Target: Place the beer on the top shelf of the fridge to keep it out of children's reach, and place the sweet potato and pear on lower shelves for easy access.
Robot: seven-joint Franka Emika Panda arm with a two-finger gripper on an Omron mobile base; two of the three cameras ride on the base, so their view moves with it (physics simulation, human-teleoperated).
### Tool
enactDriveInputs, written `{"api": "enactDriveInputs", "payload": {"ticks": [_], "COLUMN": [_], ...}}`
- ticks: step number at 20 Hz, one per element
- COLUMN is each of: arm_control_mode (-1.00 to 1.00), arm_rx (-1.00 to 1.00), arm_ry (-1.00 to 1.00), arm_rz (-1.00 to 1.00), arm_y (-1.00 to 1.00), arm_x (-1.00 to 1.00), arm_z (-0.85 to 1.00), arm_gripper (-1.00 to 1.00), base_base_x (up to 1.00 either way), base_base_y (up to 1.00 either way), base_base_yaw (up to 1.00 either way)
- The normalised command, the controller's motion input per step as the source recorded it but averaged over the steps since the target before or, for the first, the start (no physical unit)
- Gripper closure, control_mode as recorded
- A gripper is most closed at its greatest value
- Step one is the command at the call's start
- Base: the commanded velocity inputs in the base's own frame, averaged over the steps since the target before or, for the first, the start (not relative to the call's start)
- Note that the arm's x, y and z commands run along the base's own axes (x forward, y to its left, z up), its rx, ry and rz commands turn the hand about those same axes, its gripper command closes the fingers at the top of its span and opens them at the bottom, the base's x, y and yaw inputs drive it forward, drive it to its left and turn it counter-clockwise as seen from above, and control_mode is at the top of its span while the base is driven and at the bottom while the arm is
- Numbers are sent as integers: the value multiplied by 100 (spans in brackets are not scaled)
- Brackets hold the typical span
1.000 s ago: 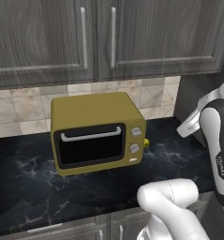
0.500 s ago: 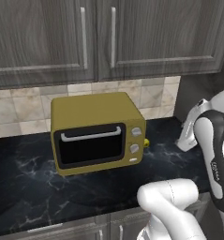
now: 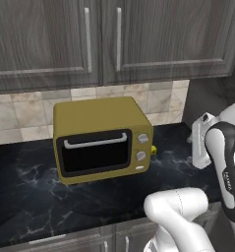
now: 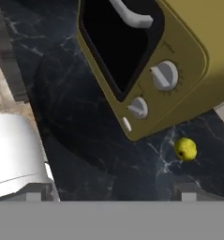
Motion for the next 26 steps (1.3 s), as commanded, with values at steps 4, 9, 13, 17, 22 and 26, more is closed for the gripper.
{"api": "enactDriveInputs", "payload": {"ticks": [4,9,13,17,22,26], "arm_control_mode": [-100,-100,-100,-100,-100,-100], "arm_rx": [-5,-1,0,0,0,1], "arm_ry": [0,2,2,0,0,0], "arm_rz": [11,1,0,0,0,0], "arm_y": [0,0,-1,-12,-16,-9], "arm_x": [28,44,43,41,36,24], "arm_z": [-28,-11,0,-5,-20,-30], "arm_gripper": [-100,-100,-100,-100,-100,-100], "base_base_x": [0,0,0,0,0,0], "base_base_y": [0,0,0,0,0,0], "base_base_yaw": [0,0,0,0,0,0]}}
